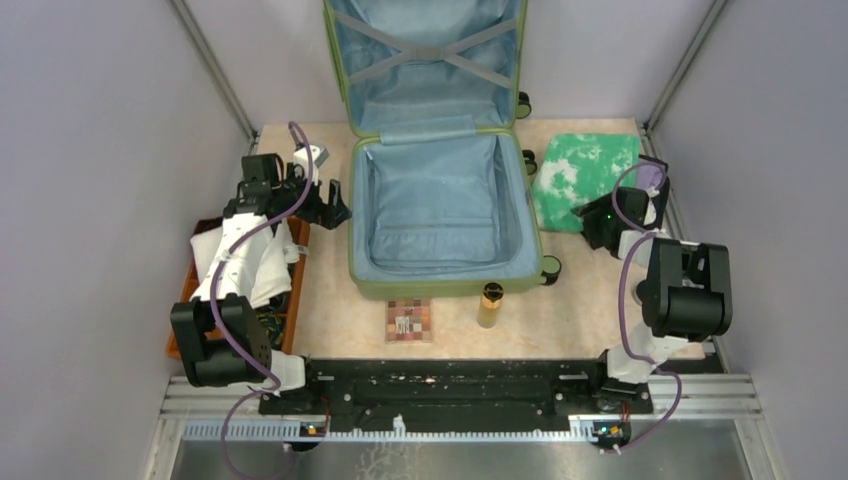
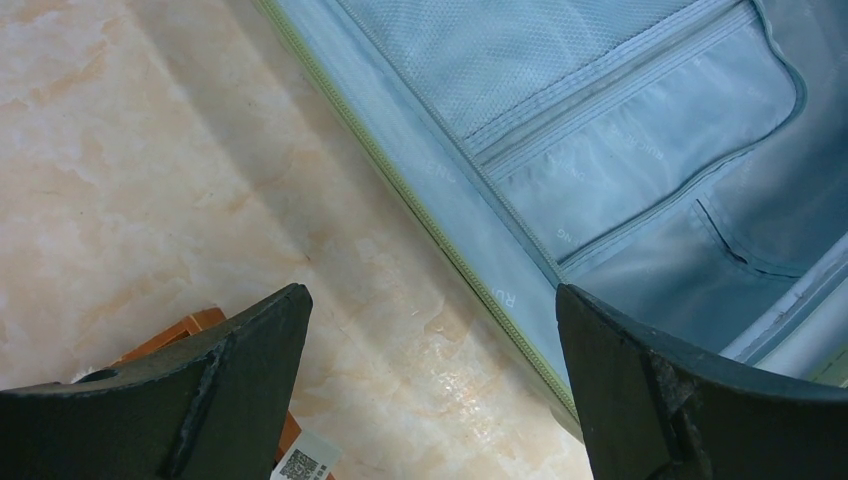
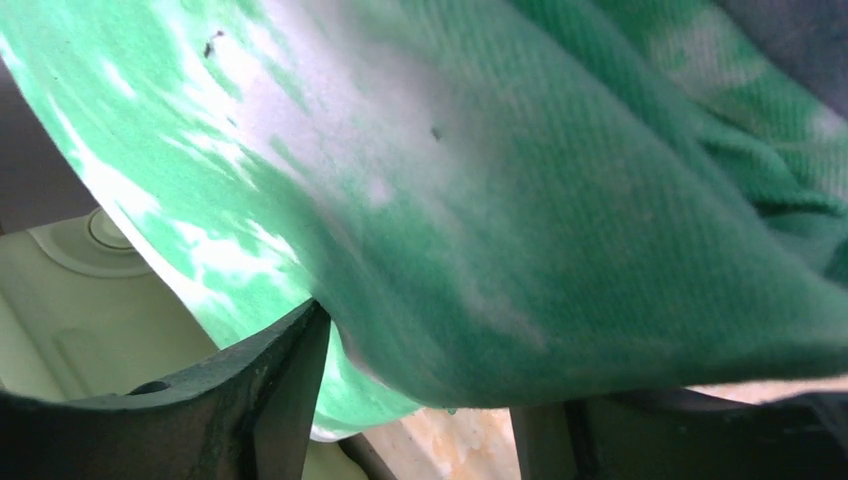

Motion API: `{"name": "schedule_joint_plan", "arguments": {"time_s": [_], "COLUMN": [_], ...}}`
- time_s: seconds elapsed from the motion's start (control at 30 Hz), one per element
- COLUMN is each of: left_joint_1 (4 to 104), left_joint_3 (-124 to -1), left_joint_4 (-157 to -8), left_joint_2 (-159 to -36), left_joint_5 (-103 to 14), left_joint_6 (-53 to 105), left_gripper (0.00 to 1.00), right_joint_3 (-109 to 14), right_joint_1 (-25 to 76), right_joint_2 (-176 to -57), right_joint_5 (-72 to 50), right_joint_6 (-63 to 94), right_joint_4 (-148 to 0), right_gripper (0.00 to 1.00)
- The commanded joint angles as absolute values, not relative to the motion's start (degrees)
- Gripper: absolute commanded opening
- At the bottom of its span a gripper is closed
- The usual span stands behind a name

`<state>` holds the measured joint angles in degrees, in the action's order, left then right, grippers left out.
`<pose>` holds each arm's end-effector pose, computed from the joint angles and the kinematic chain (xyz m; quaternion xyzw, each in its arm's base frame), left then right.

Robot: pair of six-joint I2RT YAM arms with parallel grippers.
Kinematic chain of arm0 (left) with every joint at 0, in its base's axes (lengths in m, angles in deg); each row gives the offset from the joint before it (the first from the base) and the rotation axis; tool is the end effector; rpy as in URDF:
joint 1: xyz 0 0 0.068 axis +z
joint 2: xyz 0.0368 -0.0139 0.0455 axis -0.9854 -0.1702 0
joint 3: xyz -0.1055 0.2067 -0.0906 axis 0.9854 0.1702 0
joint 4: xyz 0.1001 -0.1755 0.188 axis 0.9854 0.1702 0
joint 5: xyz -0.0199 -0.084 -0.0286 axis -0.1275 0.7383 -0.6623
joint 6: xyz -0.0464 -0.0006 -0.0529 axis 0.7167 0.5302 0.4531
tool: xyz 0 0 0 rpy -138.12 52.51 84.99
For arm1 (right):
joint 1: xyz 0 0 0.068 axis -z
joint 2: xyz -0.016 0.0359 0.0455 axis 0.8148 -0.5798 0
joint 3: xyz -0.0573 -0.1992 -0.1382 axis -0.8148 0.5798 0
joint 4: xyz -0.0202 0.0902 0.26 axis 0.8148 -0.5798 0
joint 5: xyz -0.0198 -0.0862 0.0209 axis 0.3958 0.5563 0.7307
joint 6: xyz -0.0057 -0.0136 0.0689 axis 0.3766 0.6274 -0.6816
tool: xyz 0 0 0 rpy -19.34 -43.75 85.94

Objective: Pack the luggage
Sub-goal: Pick up the clothes at the center of the board.

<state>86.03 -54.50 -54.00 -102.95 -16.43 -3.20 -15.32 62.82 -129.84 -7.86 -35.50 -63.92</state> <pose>0.3378 0.0002 0.2503 0.2169 0.8529 -0.2013 0.4301 0.3455 -0.0455 0.1010 0.4816 0.7735 0.2046 0.3576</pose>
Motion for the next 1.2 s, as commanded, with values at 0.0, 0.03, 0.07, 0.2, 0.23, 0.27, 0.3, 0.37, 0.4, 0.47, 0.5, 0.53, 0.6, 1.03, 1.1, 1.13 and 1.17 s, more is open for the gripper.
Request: {"name": "schedule_joint_plan", "arguments": {"time_s": [0.0, 0.03, 0.07, 0.2, 0.23, 0.27, 0.3, 0.37, 0.4, 0.47, 0.5, 0.53, 0.6, 1.03, 1.1, 1.13, 1.17], "left_joint_1": [85.4, 85.3, 85.3, 85.3, 85.2, 85.2, 85.2, 85.2, 85.2, 85.2, 85.2, 85.2, 85.2, 85.2, 85.2, 85.2, 85.2], "left_joint_3": [-56.4, -56.4, -56.6, -57.4, -57.5, -57.7, -57.8, -58.1, -58.2, -58.5, -58.6, -58.8, -59.0, -61.1, -61.6, -61.7, -61.9], "left_joint_4": [-54.1, -54.0, -53.9, -53.0, -52.9, -52.8, -52.7, -52.5, -52.4, -52.3, -52.1, -51.9, -51.8, -50.3, -50.0, -49.9, -49.8], "left_joint_2": [-102.0, -102.0, -102.1, -102.1, -102.1, -102.1, -102.1, -102.1, -102.1, -102.1, -102.0, -102.0, -101.8, -103.0, -103.1, -103.1, -103.0], "left_joint_5": [-15.4, -15.5, -15.6, -15.7, -15.8, -15.7, -15.7, -15.6, -15.7, -15.9, -15.9, -16.1, -16.4, -16.8, -17.0, -17.1, -17.2], "left_joint_6": [-2.9, -3.0, -3.0, -3.4, -3.5, -3.5, -3.5, -3.4, -3.4, -3.3, -3.4, -3.5, -3.7, -3.2, -3.0, -2.9, -2.8], "left_gripper": [0.98, 0.98, 0.98, 0.98, 0.98, 0.98, 0.98, 0.98, 0.98, 0.98, 0.98, 0.98, 0.99, 0.98, 0.98, 0.98, 0.98], "right_joint_3": [-15.2, -15.1, -14.8, -15.2, -16.6, -18.2, -20.5, -23.8, -25.3, -28.6, -30.5, -32.3, -36.1, -70.0, -75.4, -77.5, -79.3], "right_joint_1": [62.1, 62.1, 62.2, 62.1, 62.1, 62.1, 62.1, 62.1, 62.1, 62.1, 62.1, 62.1, 62.1, 58.2, 56.2, 55.1, 53.4], "right_joint_2": [-127.0, -126.8, -126.4, -122.5, -121.7, -121.1, -120.5, -119.8, -119.6, -120.0, -120.5, -121.5, -123.0, -132.1, -133.6, -134.4, -134.7], "right_joint_5": [-8.7, -8.8, -8.7, -9.2, -9.2, -9.3, -9.5, -9.8, -10.1, -10.7, -11.2, -12.0, -13.6, -17.4, -17.0, -16.8, -16.2], "right_joint_6": [-37.9, -38.1, -38.2, -36.9, -36.0, -35.1, -34.2, -32.8, -32.3, -31.5, -31.3, -30.8, -30.1, -26.5, -26.0, -25.8, -25.6], "right_joint_4": [-54.6, -54.2, -53.6, -52.9, -54.5, -56.4, -58.4, -61.5, -62.8, -65.2, -66.4, -67.6, -70.0, -85.9, -89.2, -90.5, -91.9], "right_gripper": [0.57, 0.51, 0.44, 0.21, 0.15, 0.08, 0.02, 0.00, 0.00, 0.00, 0.00, 0.00, 0.00, 0.00, 0.00, 0.00, 0.00]}}
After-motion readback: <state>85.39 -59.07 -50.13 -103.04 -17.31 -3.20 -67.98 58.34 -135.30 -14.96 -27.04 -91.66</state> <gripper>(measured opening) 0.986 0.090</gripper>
